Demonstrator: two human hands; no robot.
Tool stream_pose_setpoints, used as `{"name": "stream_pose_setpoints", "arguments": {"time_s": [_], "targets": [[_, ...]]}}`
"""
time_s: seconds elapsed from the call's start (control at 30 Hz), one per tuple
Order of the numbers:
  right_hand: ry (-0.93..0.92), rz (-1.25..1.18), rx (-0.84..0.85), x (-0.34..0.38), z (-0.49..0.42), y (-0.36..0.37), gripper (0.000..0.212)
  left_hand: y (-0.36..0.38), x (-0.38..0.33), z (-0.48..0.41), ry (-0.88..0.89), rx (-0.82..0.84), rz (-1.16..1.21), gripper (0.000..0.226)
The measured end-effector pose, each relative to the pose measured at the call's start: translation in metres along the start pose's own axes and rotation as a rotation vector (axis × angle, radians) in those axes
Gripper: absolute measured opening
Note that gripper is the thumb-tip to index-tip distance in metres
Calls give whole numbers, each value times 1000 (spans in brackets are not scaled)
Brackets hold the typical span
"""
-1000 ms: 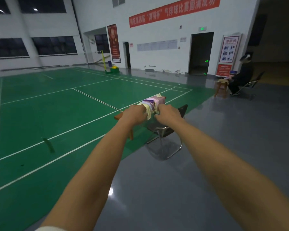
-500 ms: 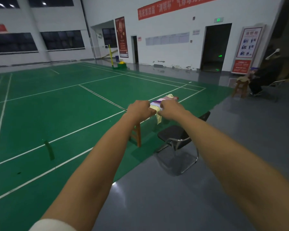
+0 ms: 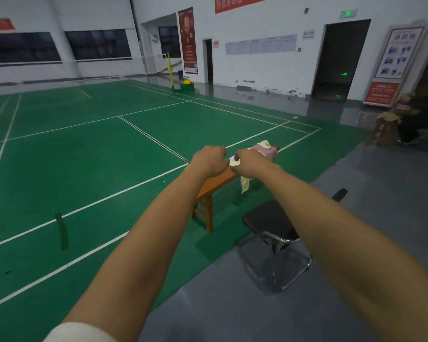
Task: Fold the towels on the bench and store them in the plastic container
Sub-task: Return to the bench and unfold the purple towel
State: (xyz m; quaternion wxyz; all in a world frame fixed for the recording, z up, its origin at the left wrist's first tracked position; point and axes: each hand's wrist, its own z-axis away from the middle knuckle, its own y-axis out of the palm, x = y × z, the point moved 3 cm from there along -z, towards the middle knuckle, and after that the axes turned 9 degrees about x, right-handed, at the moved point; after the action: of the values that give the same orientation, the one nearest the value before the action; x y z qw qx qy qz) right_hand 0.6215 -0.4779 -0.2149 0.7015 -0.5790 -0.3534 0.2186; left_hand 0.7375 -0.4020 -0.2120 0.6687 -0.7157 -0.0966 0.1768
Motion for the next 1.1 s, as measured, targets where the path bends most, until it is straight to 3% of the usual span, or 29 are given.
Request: {"name": "stream_pose_setpoints", "arguments": {"time_s": [0.2, 0.57, 1.1], "targets": [[4, 44, 8, -4, -150, 4, 32, 20, 59, -145, 28, 4, 20, 41], [98, 106, 2, -7, -401, -38, 40, 14, 166, -405, 83, 121, 36, 36], [124, 37, 77, -117, -732, -45, 43, 60, 213, -716, 44, 154, 46, 39]]}}
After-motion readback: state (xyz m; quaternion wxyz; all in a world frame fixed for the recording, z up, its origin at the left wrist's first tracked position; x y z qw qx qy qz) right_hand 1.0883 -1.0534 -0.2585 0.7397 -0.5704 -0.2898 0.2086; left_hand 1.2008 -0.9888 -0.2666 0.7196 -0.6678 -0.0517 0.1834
